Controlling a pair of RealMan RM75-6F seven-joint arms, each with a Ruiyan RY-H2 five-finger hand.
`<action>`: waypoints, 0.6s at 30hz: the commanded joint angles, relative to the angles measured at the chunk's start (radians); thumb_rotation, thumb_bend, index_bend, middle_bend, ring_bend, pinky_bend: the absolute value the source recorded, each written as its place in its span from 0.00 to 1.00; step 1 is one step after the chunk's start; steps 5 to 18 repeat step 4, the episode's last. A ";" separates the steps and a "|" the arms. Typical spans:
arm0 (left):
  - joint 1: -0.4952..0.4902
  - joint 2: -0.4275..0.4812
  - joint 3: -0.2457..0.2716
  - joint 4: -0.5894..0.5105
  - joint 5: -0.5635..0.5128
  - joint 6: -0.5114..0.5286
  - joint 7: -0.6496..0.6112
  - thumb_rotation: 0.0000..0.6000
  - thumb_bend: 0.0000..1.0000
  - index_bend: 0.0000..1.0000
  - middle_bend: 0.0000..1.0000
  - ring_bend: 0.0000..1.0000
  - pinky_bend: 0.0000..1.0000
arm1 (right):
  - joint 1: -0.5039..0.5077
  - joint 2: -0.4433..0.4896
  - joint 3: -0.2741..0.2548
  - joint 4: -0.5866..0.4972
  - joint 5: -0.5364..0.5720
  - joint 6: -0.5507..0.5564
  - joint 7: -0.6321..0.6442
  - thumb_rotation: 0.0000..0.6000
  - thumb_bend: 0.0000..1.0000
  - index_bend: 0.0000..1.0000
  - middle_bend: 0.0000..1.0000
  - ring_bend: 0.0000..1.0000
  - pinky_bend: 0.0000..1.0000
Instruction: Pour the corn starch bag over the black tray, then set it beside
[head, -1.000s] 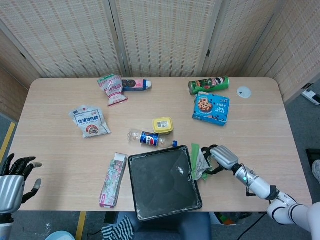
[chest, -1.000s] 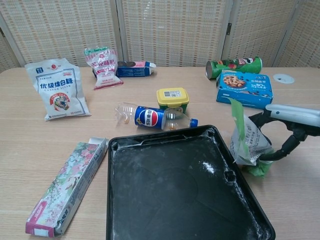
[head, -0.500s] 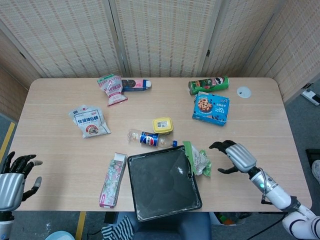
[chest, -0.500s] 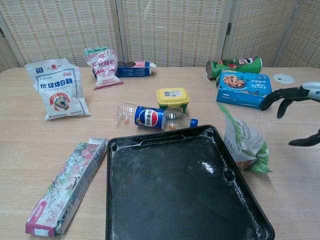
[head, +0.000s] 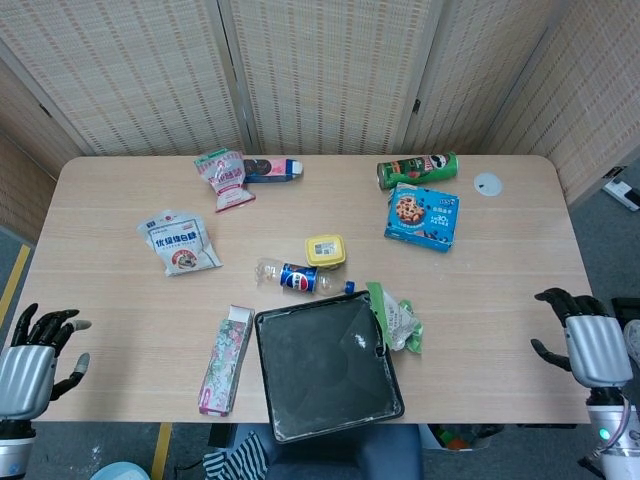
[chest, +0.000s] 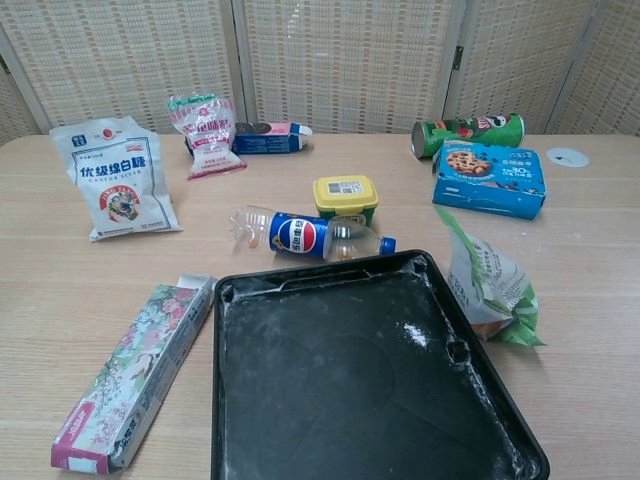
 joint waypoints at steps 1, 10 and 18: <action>-0.004 -0.007 0.001 0.006 0.007 -0.001 -0.005 1.00 0.44 0.34 0.25 0.22 0.07 | -0.053 0.063 -0.014 -0.057 0.013 0.011 0.072 1.00 0.21 0.29 0.29 0.33 0.26; -0.007 -0.019 0.001 0.018 0.017 0.004 -0.011 1.00 0.44 0.33 0.25 0.22 0.07 | -0.076 0.094 -0.017 -0.076 -0.005 0.021 0.117 1.00 0.21 0.29 0.29 0.33 0.26; -0.007 -0.019 0.001 0.018 0.017 0.004 -0.011 1.00 0.44 0.33 0.25 0.22 0.07 | -0.076 0.094 -0.017 -0.076 -0.005 0.021 0.117 1.00 0.21 0.29 0.29 0.33 0.26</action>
